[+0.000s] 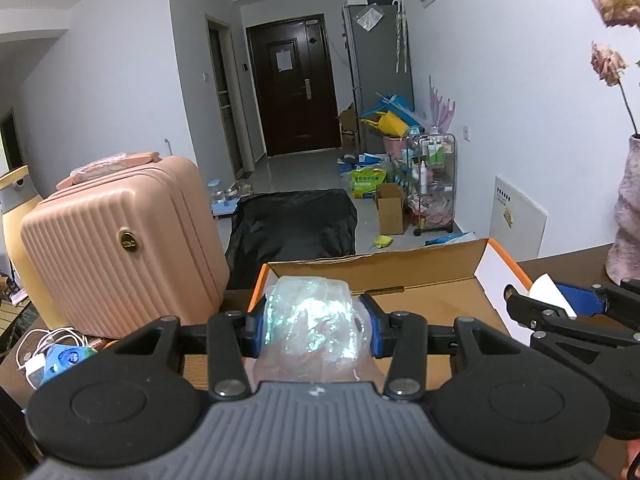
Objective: Organize soft objects
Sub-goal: 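Carry the bundle and foam piece with both grippers over the cardboard box, then open both grippers to drop the bundle and foam into the box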
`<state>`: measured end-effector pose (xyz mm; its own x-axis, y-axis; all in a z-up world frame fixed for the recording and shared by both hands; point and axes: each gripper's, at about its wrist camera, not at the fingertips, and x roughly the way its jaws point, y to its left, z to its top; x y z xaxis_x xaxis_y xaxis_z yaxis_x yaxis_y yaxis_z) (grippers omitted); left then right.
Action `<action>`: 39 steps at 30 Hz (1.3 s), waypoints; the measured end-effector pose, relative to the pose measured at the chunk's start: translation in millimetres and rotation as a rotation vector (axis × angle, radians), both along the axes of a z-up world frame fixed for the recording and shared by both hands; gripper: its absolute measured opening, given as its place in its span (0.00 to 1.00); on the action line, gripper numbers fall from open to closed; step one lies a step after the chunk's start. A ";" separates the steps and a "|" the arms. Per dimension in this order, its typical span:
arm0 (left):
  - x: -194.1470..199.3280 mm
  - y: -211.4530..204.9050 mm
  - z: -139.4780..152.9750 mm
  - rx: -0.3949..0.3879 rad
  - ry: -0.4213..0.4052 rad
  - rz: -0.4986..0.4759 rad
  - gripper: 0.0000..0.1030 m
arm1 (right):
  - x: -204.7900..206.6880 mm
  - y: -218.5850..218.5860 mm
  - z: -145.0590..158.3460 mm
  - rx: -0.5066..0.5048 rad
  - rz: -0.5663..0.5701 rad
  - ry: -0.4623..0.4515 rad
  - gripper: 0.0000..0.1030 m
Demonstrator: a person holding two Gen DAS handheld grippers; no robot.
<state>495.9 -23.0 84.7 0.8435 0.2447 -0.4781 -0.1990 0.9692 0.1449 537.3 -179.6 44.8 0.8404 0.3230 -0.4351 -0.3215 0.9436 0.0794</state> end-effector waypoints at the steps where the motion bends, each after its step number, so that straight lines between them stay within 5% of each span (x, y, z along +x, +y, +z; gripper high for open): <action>1: 4.5 -0.6 -1.5 -0.004 0.004 0.006 0.44 | 4.7 -0.5 -2.0 0.002 -0.001 0.006 0.29; 23: 70.0 14.5 -63.2 -0.023 0.083 0.169 0.45 | 62.8 12.4 -37.2 -0.049 -0.021 0.125 0.31; 26: 71.1 16.3 -64.6 -0.026 0.089 0.181 0.62 | 63.6 13.9 -39.1 -0.061 -0.035 0.128 0.41; 28: 70.6 16.4 -65.0 -0.019 0.080 0.192 0.76 | 64.1 13.2 -40.2 -0.054 -0.043 0.136 0.74; 30: 68.3 16.7 -64.1 -0.012 0.071 0.204 0.94 | 62.7 12.4 -40.3 -0.061 -0.055 0.127 0.87; 34: 66.1 18.1 -61.9 0.000 0.058 0.242 1.00 | 61.9 9.0 -38.5 -0.043 -0.060 0.135 1.00; 39: 64.2 16.5 -59.8 0.000 0.061 0.231 1.00 | 60.9 6.3 -35.2 -0.043 -0.065 0.132 1.00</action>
<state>560.2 -6.6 24.9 0.7345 0.4279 -0.5266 -0.4062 0.8990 0.1639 598.2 -173.4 9.6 0.7937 0.2484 -0.5552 -0.2492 0.9655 0.0758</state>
